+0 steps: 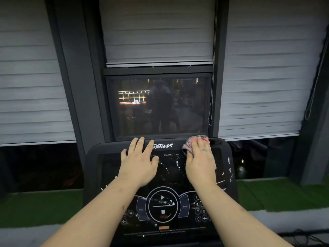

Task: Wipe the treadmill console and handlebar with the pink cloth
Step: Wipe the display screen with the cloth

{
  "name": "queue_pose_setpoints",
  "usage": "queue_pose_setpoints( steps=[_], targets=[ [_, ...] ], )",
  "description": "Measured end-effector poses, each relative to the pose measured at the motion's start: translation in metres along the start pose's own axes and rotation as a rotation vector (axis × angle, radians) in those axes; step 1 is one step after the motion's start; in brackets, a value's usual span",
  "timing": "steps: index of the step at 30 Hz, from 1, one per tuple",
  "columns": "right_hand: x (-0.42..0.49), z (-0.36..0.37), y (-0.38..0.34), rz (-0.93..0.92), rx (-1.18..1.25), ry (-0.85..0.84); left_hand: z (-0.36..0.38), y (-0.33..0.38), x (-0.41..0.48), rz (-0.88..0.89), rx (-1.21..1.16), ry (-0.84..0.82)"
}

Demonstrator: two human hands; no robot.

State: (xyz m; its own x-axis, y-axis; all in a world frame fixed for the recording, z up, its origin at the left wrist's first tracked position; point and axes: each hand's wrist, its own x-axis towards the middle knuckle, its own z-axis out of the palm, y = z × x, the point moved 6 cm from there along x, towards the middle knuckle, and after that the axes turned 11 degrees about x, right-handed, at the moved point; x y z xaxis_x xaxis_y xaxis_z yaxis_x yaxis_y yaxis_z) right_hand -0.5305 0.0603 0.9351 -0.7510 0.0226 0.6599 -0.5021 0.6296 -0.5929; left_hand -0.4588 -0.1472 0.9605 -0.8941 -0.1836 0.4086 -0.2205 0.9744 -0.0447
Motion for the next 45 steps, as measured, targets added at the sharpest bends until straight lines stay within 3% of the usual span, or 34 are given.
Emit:
queue_pose_setpoints(
  steps=[9, 16, 32, 45],
  targets=[
    [-0.03, 0.053, -0.058, -0.403, -0.149, -0.119, 0.0, -0.004, 0.0, 0.024, 0.017, 0.028],
    [-0.038, 0.054, -0.048, -0.536, -0.193, -0.196, -0.001, -0.003, -0.001, 0.019, 0.012, 0.035],
    [-0.033, -0.044, 0.098, -0.247, -0.27, -0.011, 0.004, 0.006, -0.002, -0.037, -0.003, 0.069],
    [-0.065, -0.004, 0.066, -0.173, -0.206, 0.003, 0.01, -0.011, -0.016, 0.003, 0.007, 0.064]
  ],
)
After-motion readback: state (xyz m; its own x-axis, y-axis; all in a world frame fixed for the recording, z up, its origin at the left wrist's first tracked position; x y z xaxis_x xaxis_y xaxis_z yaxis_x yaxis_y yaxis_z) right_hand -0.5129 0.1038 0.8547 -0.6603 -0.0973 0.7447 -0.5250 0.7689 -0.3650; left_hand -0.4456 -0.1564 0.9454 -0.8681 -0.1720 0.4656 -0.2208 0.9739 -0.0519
